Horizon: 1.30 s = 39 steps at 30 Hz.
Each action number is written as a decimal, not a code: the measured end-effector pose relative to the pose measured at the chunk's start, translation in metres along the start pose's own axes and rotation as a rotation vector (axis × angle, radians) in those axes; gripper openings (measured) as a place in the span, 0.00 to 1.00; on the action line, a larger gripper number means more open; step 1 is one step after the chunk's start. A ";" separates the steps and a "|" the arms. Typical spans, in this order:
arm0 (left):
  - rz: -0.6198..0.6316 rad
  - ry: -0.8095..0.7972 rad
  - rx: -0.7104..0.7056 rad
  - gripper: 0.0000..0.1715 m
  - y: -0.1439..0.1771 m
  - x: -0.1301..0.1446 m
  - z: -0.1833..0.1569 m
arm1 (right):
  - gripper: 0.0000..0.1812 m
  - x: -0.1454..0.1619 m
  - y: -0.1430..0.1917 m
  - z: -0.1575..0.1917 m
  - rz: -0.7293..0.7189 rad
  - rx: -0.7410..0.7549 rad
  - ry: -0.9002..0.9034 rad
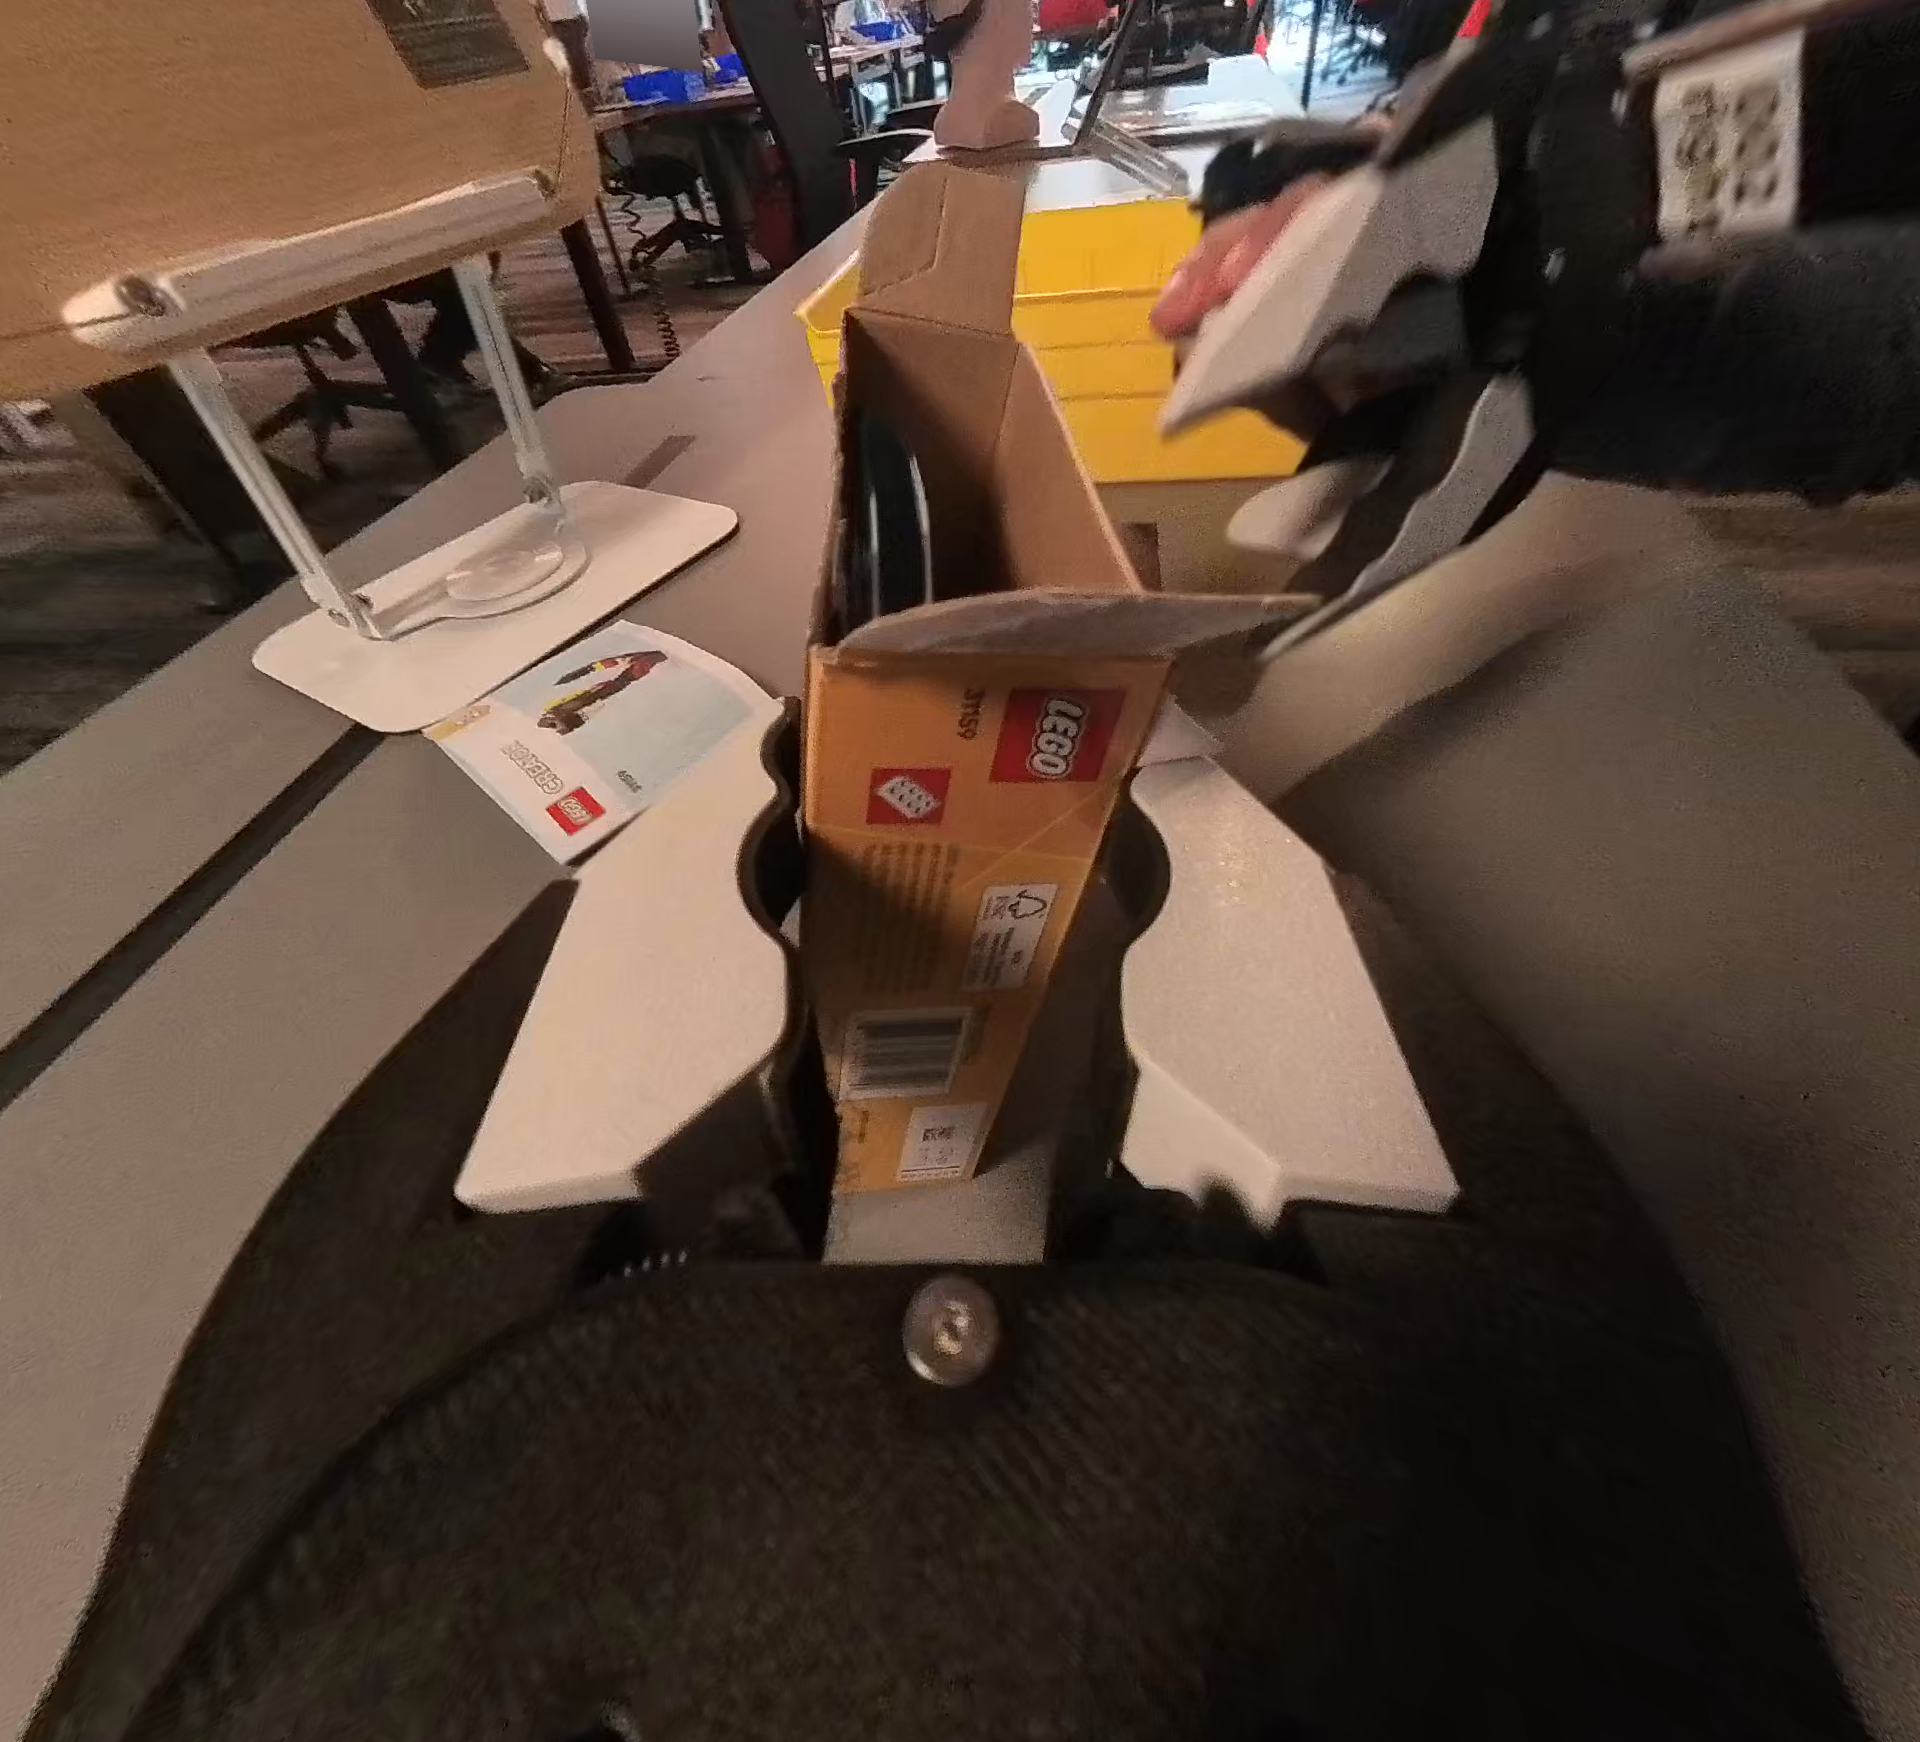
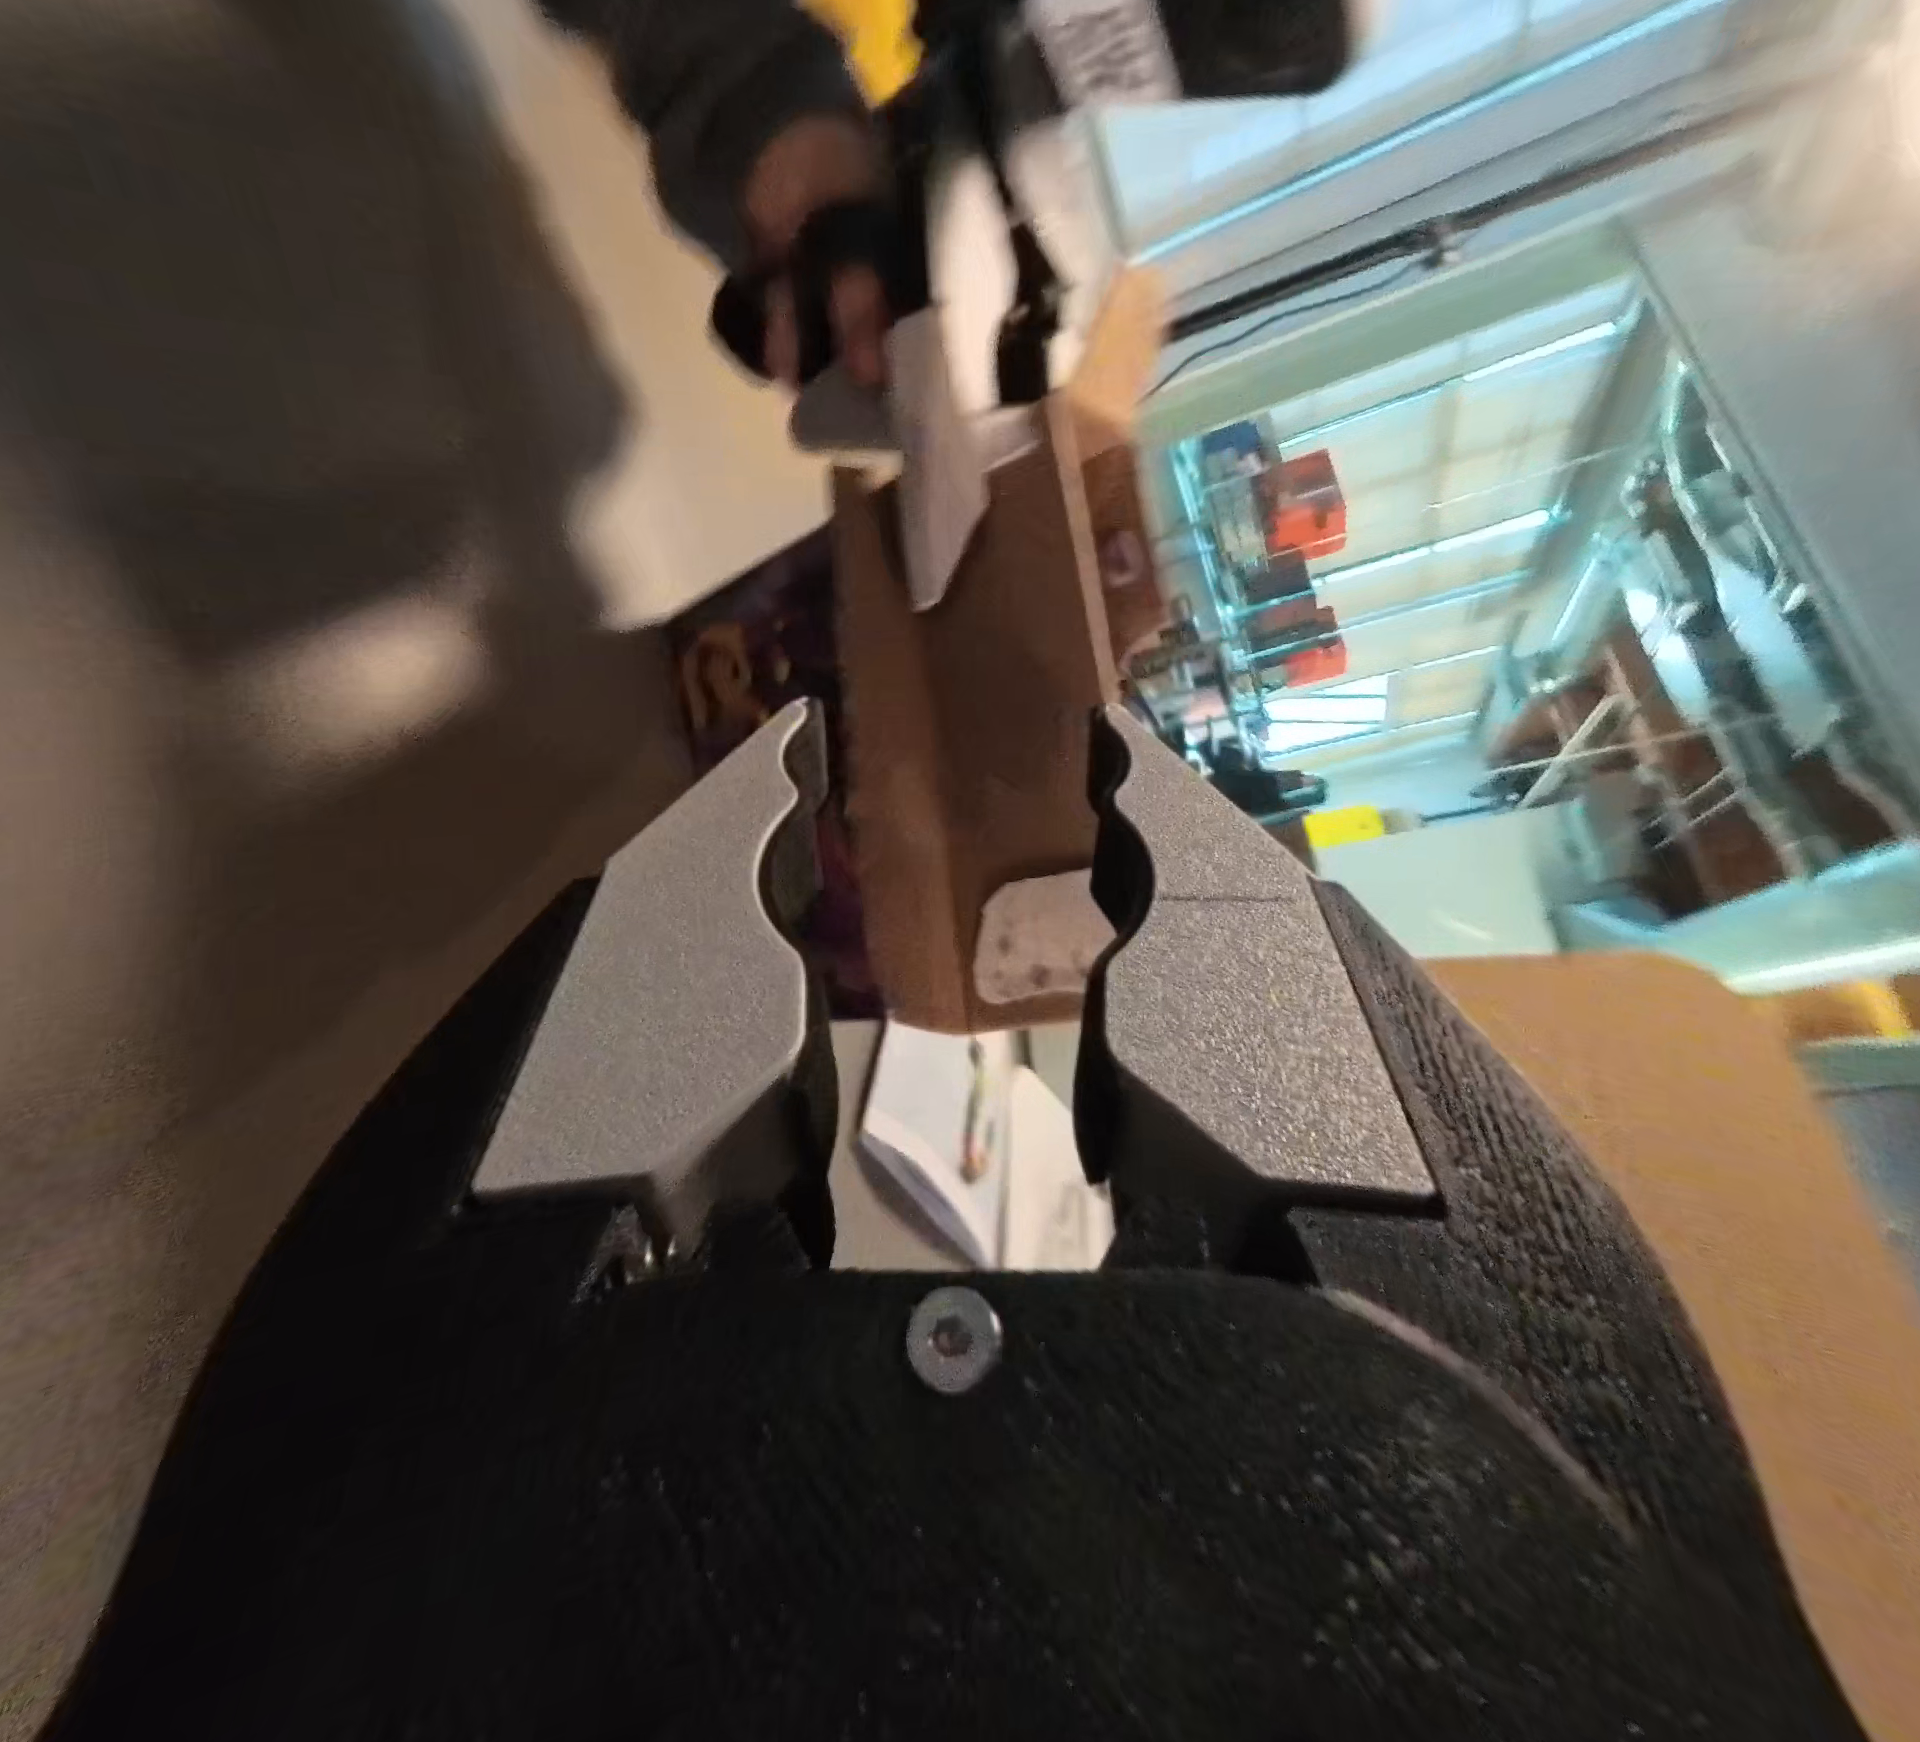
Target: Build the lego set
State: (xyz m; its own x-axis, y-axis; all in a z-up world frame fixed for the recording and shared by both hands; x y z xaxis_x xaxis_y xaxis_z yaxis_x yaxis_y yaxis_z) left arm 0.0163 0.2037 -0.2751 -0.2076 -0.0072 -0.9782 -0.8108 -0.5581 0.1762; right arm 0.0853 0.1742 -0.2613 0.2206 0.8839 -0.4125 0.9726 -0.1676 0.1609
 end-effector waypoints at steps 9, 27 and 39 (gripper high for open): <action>0.171 -0.390 -0.096 0.33 -0.020 0.001 -0.031 | 0.16 -0.019 0.019 -0.030 0.125 -0.245 -0.363; 0.288 -0.630 -0.147 0.32 -0.024 0.005 -0.043 | 0.13 0.003 0.016 0.000 0.333 -0.340 -0.426; -0.011 0.022 0.123 0.31 -0.026 -0.034 -0.075 | 0.01 -0.004 0.060 -0.033 0.399 -0.712 -0.521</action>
Point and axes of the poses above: each gripper's, where its closed fingertips meet, y back along the fingers, x out of its underside, z = x × y across the jaws, the point moved 1 cm from there along y, back along the fingers, and after that the axes turned 1 degree about -z, right-handed, at the moved point
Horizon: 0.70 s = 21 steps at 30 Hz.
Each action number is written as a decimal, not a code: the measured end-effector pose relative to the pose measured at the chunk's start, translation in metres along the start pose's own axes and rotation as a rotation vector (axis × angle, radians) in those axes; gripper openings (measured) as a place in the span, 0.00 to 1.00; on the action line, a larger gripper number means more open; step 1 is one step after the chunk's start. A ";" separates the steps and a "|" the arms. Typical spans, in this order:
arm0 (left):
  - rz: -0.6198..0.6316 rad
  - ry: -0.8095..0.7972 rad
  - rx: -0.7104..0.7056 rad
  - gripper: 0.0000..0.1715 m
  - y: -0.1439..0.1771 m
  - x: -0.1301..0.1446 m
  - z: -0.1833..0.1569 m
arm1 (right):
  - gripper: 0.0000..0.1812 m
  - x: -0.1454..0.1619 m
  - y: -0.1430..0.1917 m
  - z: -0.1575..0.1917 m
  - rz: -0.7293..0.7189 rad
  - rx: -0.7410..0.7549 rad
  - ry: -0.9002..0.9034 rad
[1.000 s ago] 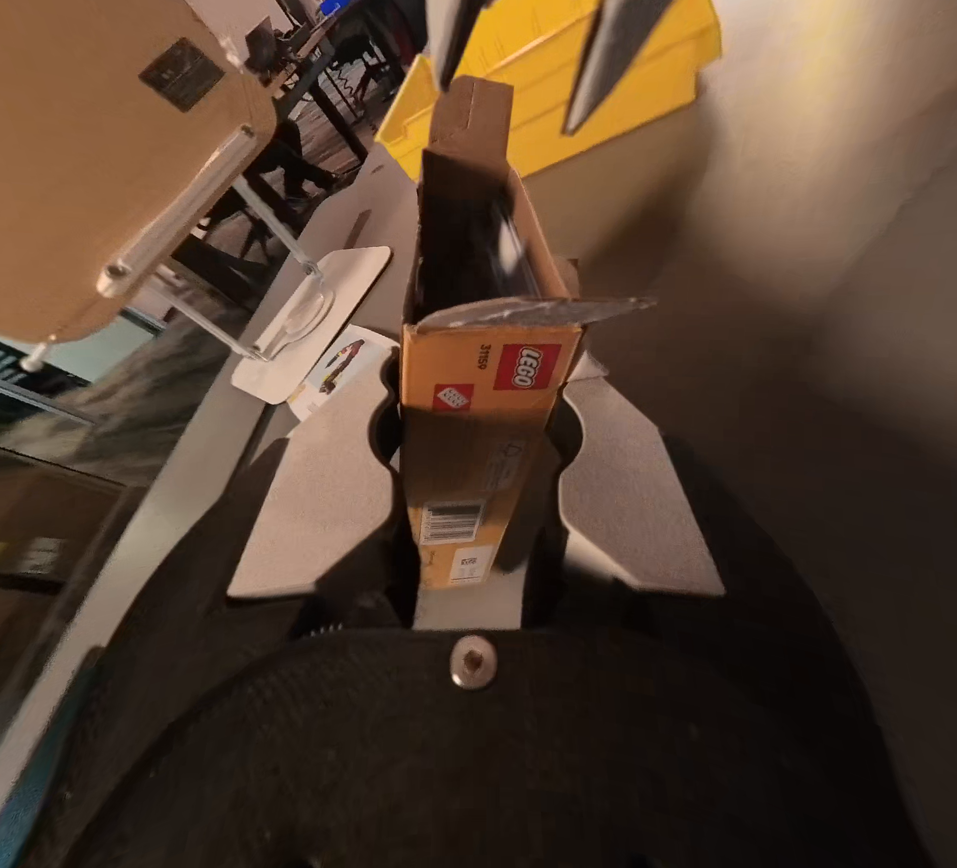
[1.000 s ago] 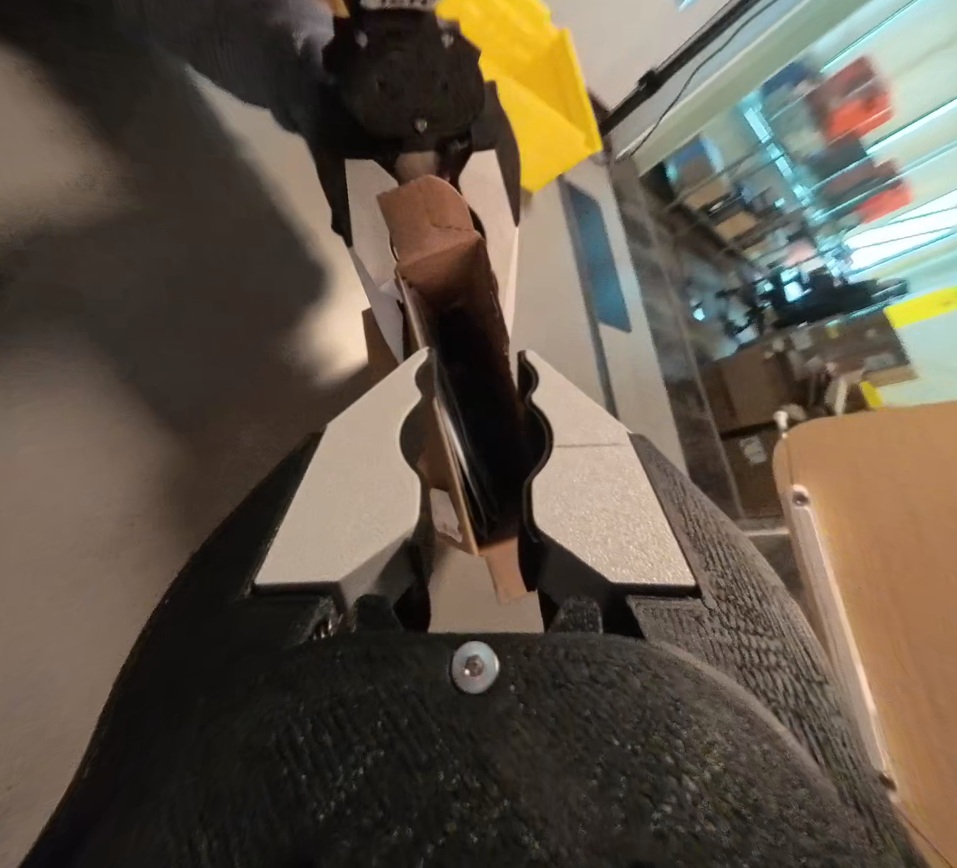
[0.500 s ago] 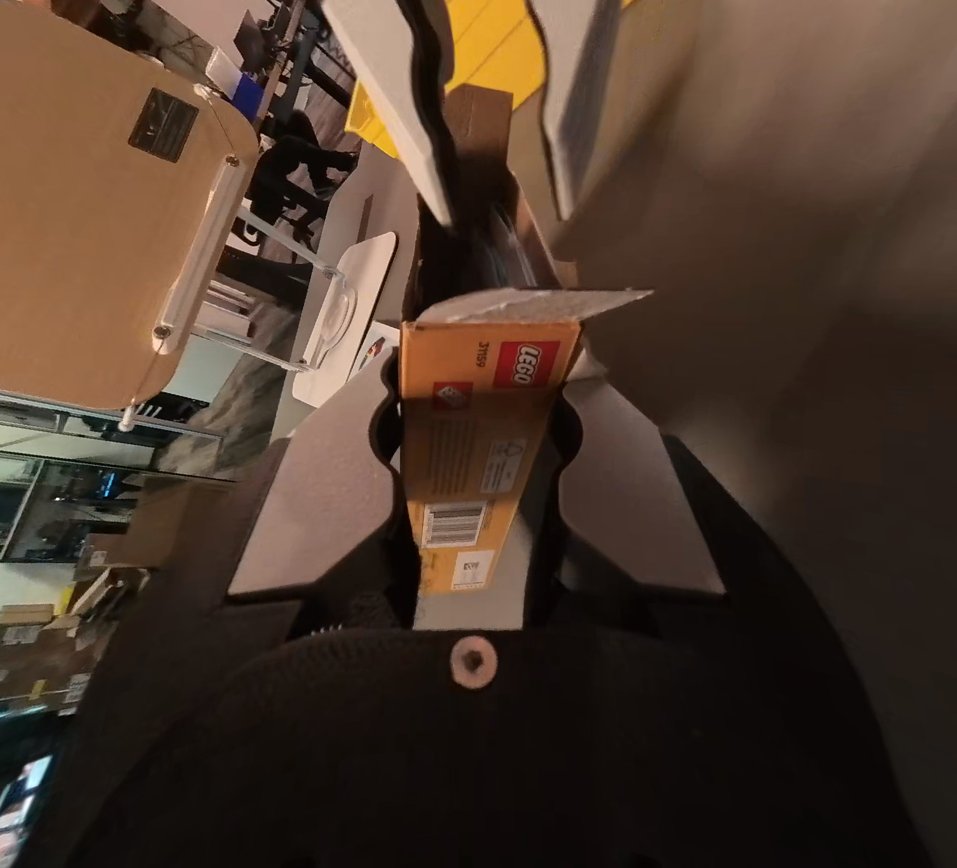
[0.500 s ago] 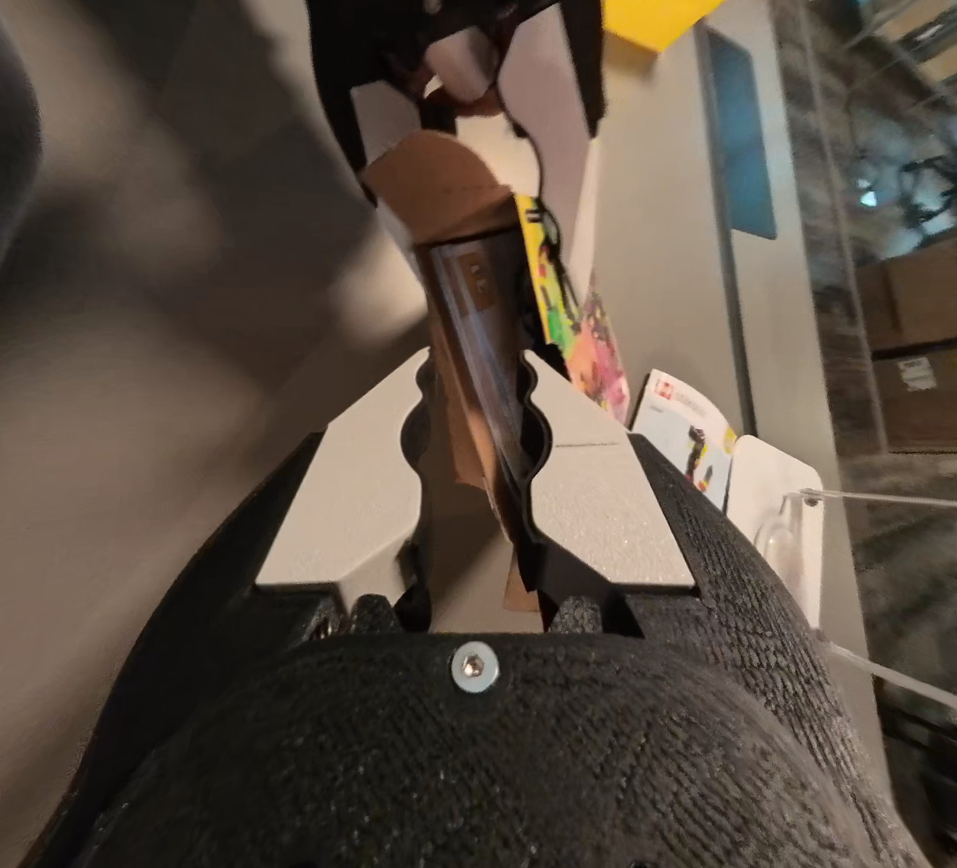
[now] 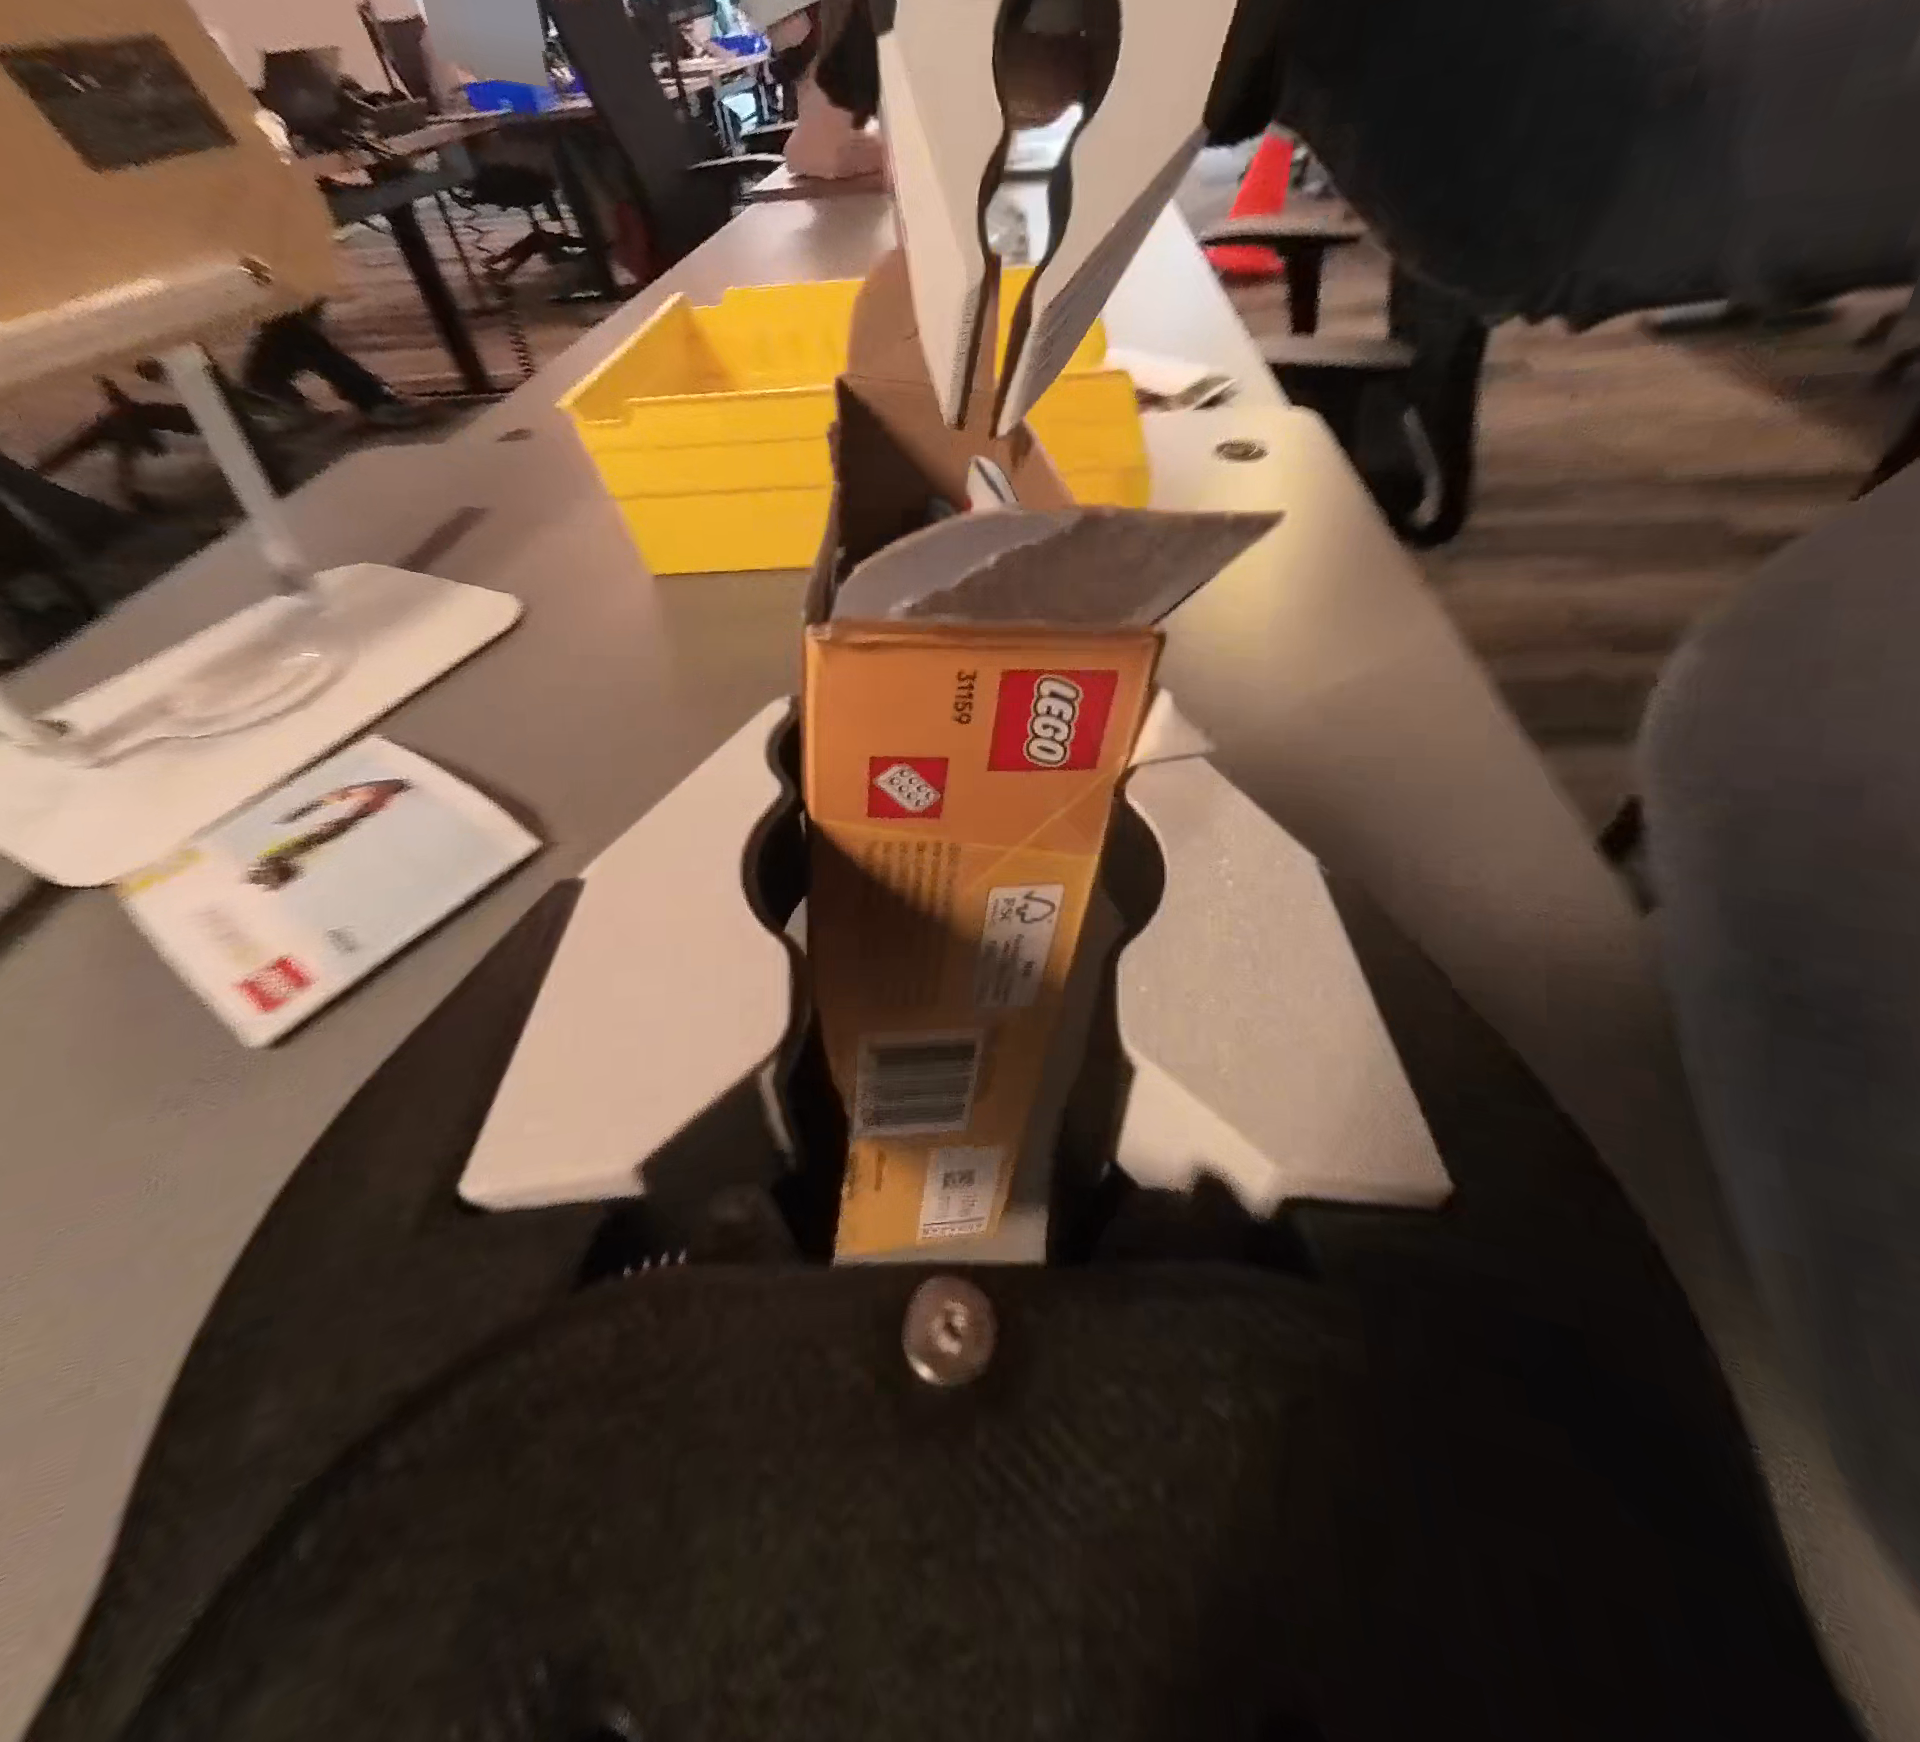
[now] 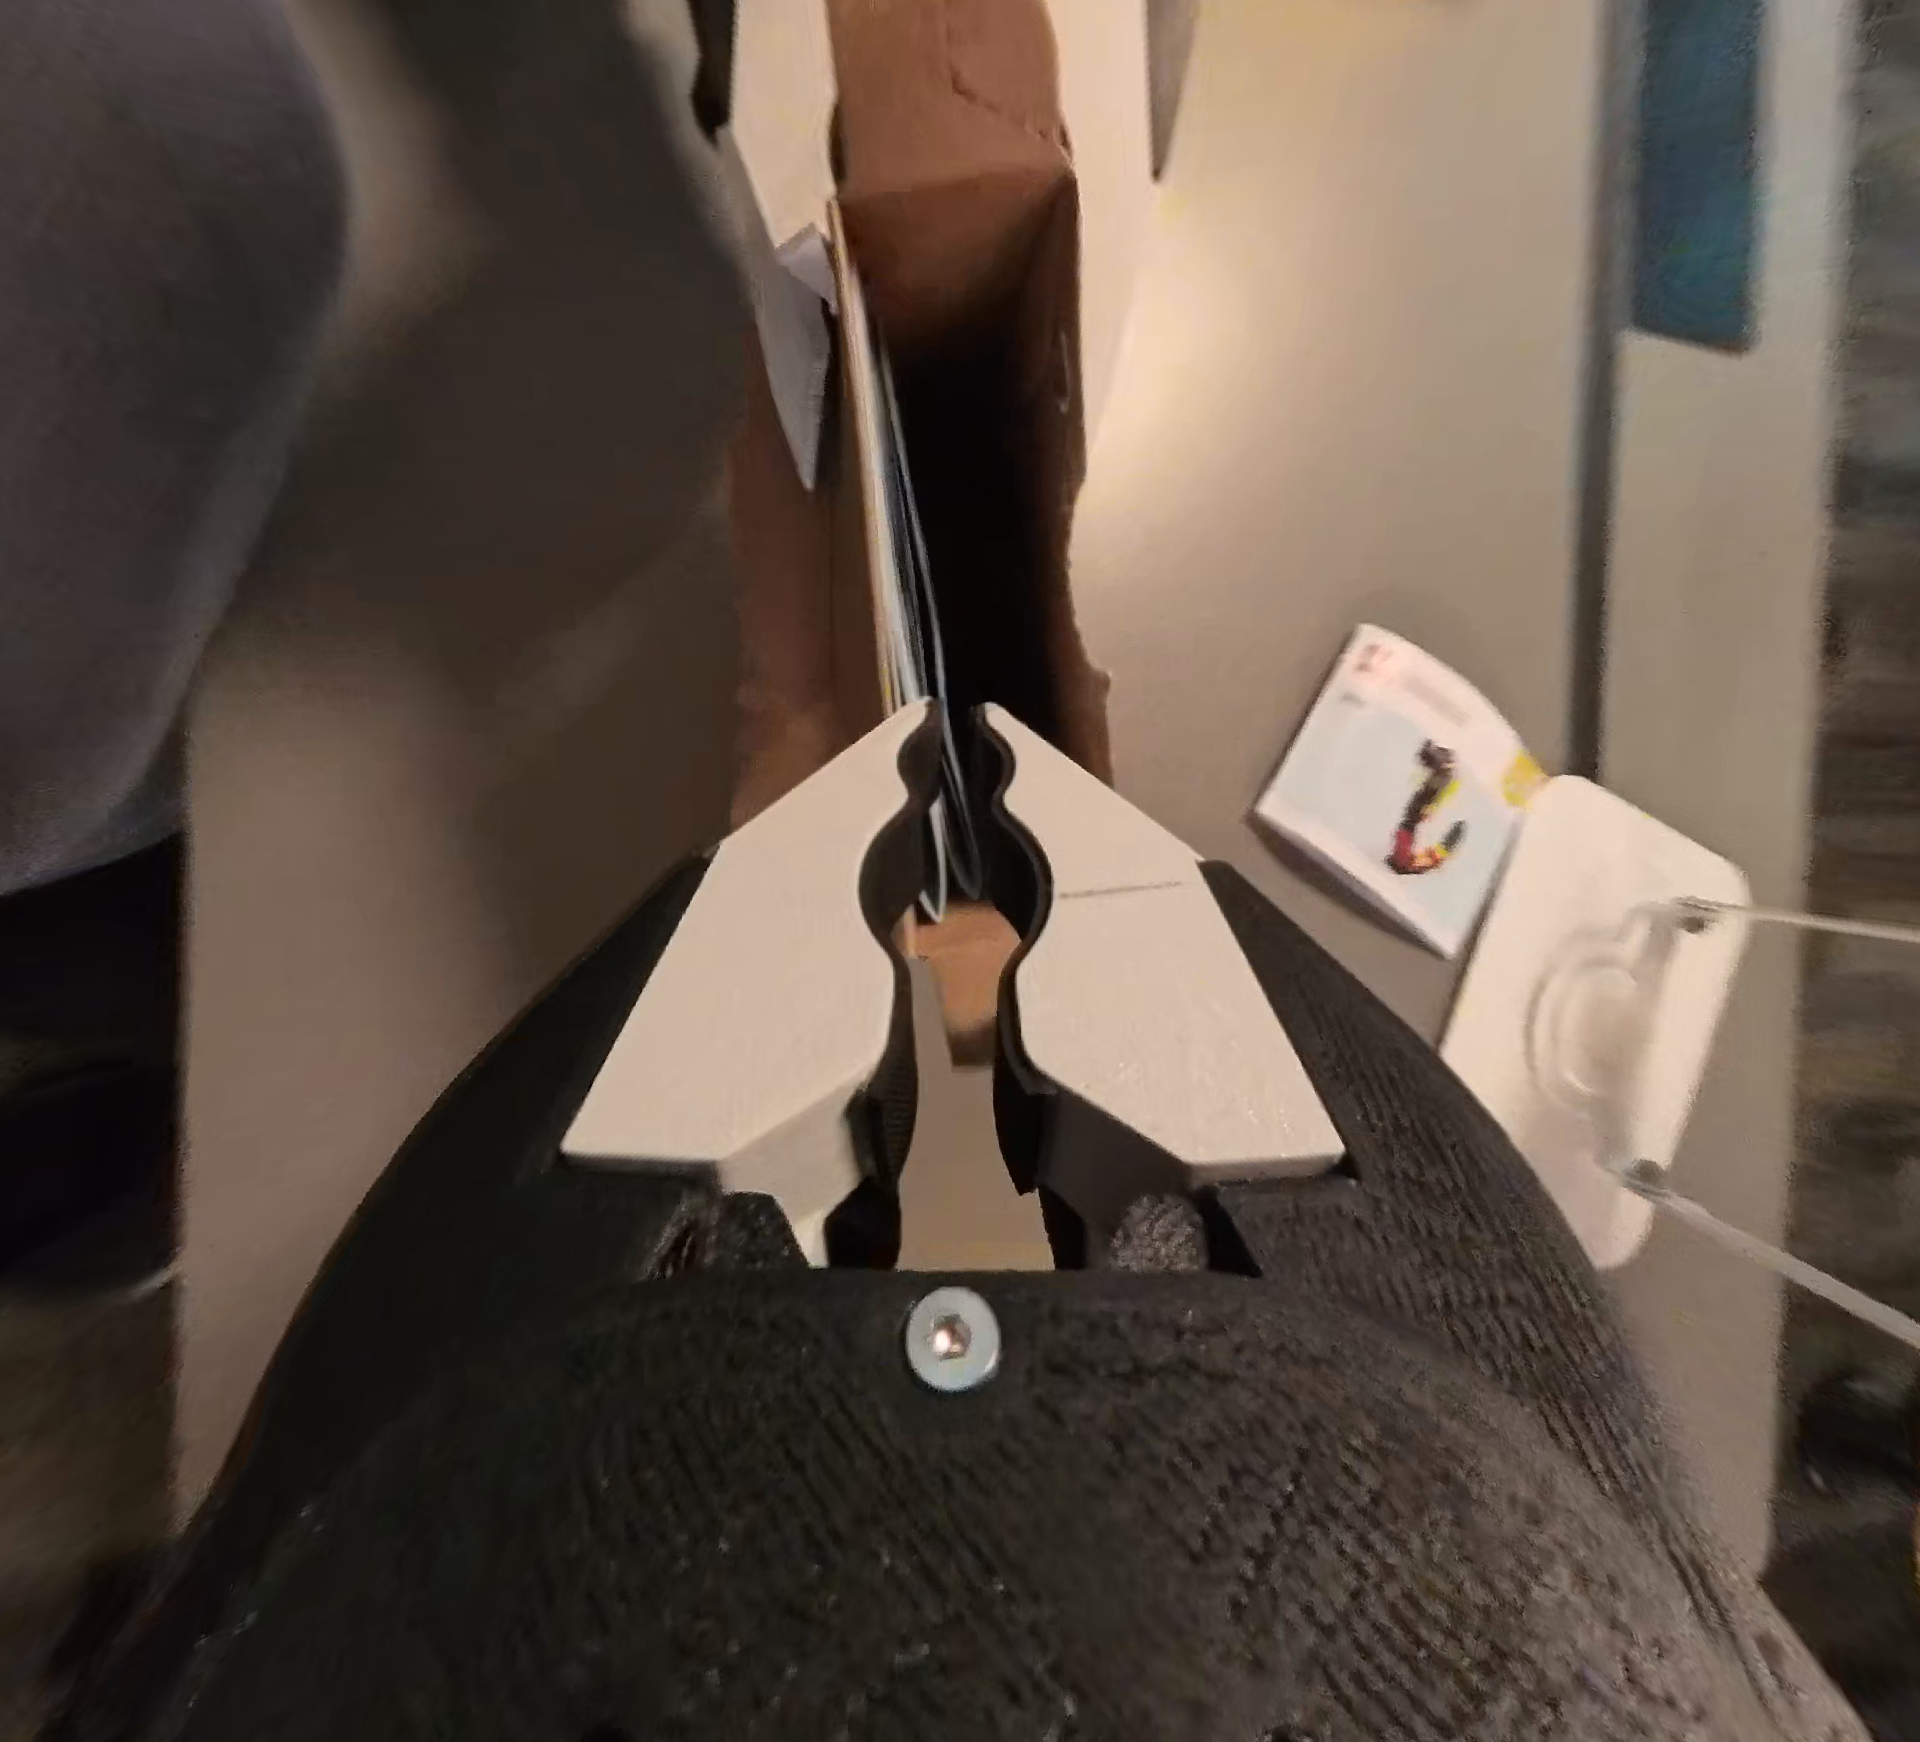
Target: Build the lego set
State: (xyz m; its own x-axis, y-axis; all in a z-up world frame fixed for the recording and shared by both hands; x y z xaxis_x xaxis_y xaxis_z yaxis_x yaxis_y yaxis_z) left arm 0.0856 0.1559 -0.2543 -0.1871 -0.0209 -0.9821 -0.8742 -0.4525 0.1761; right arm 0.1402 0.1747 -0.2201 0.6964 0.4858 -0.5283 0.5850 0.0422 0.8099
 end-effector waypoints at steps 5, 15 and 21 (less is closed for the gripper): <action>-0.014 0.103 0.025 0.31 -0.016 0.003 -0.023 | 0.01 0.005 -0.004 0.014 0.166 -0.179 0.026; -0.013 0.202 -0.041 0.32 -0.026 0.001 -0.045 | 0.08 0.022 -0.009 0.032 0.451 -0.395 0.071; -0.015 0.235 -0.068 0.32 -0.028 0.005 -0.046 | 0.10 0.020 -0.015 0.033 0.477 -0.505 -0.010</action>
Point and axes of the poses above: each gripper's, where its closed fingertips meet, y back along the fingers, x out of its underside, z = x × y across the jaws, the point moved 1 cm from there along y, back along the fingers, and after that the axes turned 1 degree about -z, right-handed, at the moved point
